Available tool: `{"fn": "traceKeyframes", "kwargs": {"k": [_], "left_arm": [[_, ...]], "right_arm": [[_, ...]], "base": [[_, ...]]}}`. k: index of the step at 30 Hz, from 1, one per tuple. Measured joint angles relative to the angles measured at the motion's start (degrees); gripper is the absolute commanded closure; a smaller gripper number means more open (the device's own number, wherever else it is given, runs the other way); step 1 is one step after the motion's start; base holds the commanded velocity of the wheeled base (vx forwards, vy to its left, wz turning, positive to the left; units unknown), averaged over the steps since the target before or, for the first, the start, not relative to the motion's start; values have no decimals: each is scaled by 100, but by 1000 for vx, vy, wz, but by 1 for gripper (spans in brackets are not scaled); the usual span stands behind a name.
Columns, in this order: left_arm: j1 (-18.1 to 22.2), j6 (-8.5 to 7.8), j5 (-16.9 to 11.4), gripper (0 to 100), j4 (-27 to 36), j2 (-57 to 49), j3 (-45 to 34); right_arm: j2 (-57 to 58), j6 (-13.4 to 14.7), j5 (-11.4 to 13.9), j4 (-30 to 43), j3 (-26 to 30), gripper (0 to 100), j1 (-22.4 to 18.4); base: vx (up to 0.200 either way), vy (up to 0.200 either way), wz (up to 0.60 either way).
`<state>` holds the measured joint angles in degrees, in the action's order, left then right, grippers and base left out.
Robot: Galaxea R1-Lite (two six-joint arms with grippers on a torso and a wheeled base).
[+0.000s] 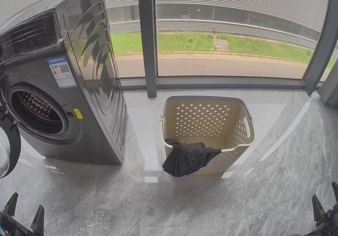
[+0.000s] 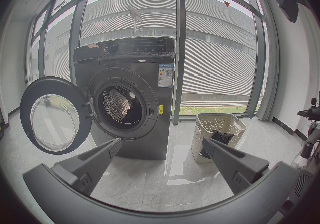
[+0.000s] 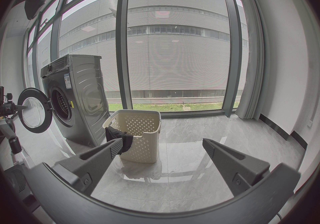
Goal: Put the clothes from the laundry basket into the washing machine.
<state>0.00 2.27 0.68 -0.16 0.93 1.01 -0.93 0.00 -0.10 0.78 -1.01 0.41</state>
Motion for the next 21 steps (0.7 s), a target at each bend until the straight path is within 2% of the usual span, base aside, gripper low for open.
{"fn": "traceKeyframes", "kwargs": {"k": [3, 15, 21], "left_arm": [[0, -9, 0, 0, 0, 0, 0], [0, -22, -11, 0, 0, 0, 0], [0, -44, -9, 0, 0, 0, 0]], "right_arm": [[0, 0, 0, 1, 0, 0, 0], [0, 0, 0, 0, 0, 0, 0], [0, 0, 0, 1, 0, 0, 5]], "base": [[200, 0, 0], [0, 0, 0], [200, 0, 0]]}}
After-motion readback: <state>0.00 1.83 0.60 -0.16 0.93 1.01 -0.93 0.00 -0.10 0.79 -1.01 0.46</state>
